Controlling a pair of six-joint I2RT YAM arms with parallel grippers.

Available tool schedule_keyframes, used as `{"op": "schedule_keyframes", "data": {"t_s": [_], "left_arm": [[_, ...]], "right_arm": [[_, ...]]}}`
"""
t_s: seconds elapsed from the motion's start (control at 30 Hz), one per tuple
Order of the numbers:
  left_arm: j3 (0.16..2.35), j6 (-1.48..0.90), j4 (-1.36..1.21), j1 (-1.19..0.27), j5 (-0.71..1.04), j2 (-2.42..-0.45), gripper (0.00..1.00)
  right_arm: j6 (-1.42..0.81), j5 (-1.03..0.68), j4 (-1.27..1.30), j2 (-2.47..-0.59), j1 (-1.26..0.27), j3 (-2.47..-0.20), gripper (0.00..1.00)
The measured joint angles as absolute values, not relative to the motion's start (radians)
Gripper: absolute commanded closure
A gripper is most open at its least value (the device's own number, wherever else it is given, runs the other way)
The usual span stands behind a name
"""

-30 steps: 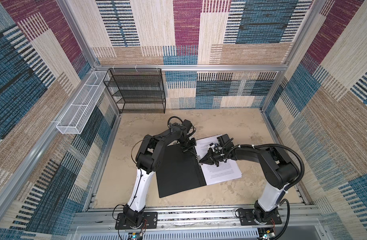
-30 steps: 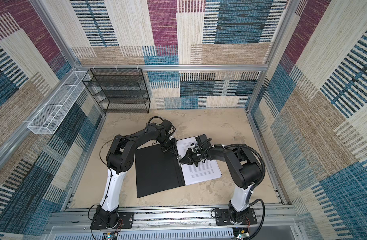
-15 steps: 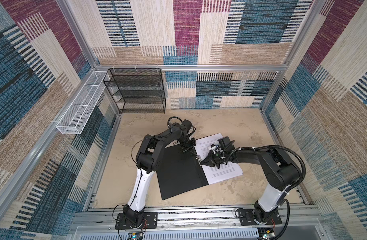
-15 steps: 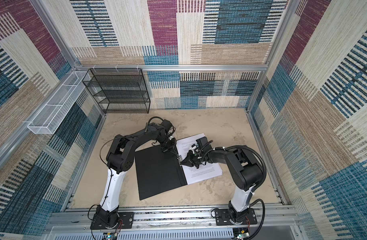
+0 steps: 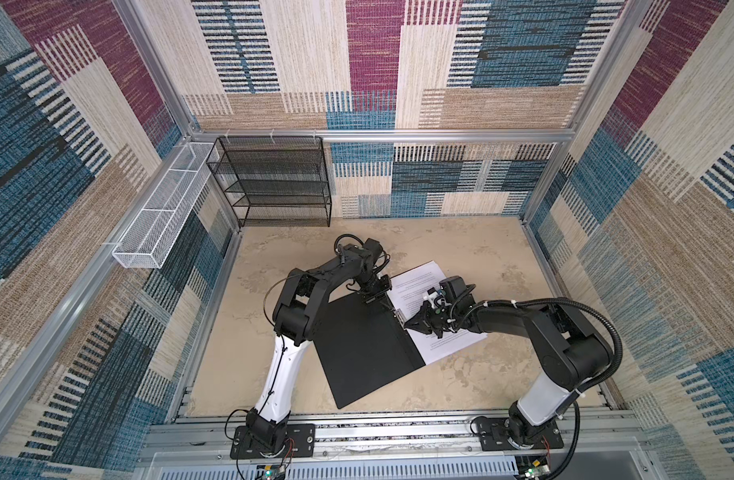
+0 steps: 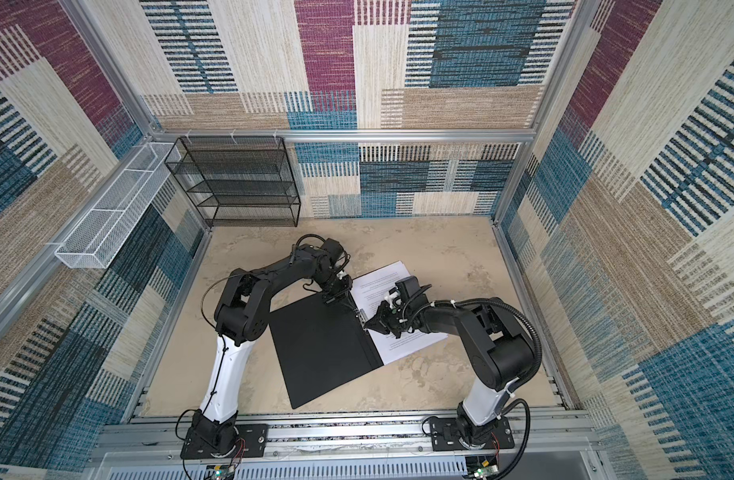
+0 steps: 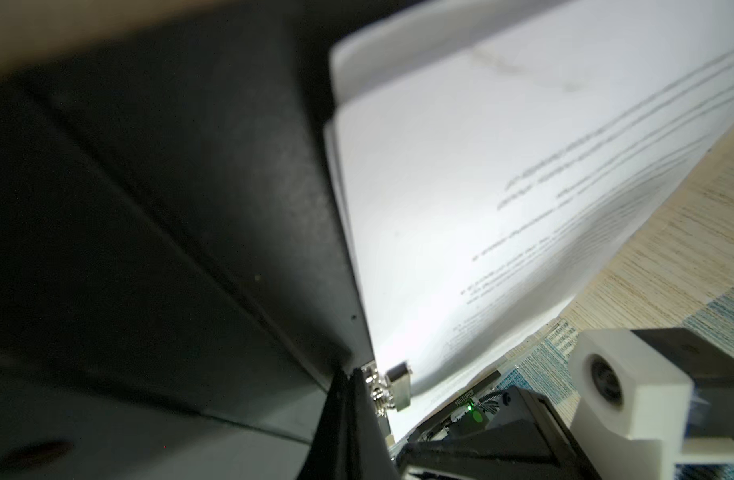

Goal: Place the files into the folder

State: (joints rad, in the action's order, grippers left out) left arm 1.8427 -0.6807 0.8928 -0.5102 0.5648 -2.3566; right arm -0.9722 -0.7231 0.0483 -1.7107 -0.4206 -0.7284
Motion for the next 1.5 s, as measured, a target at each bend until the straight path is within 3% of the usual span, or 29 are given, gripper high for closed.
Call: {"op": "schedule_keyframes", "data": {"t_s": [0.53,0.77,0.9,1.1,1.5], "left_arm": [[2.107,-0.65,1.082,-0.506,0.587,-2.5,1.0],[2.21,-0.603,1.153,-0.493,0.613,-2.564,1.0],[2.216,-0.592,1.158,-0.492,0.617,-2.568,1.0],[2.216,-0.583,1.159,-0.491,0.626,-2.57,1.0],[2.215,-0.58,1.159,-0.491,0.628,-2.571,1.0]], "right_arm": [[-0.962,-0.61,-0.009,-1.7,-0.424,-0.788,0.97],[-0.931,-0.625,-0.068,-1.662,-0.424,-0.882,0.6],[-0.924,-0.643,-0.131,-1.662,-0.423,-0.908,0.51],[-0.928,-0.688,-0.187,-1.675,-0.419,-0.936,0.49],[-0.961,-0.786,-0.195,-1.776,-0.385,-0.994,0.58]]}}
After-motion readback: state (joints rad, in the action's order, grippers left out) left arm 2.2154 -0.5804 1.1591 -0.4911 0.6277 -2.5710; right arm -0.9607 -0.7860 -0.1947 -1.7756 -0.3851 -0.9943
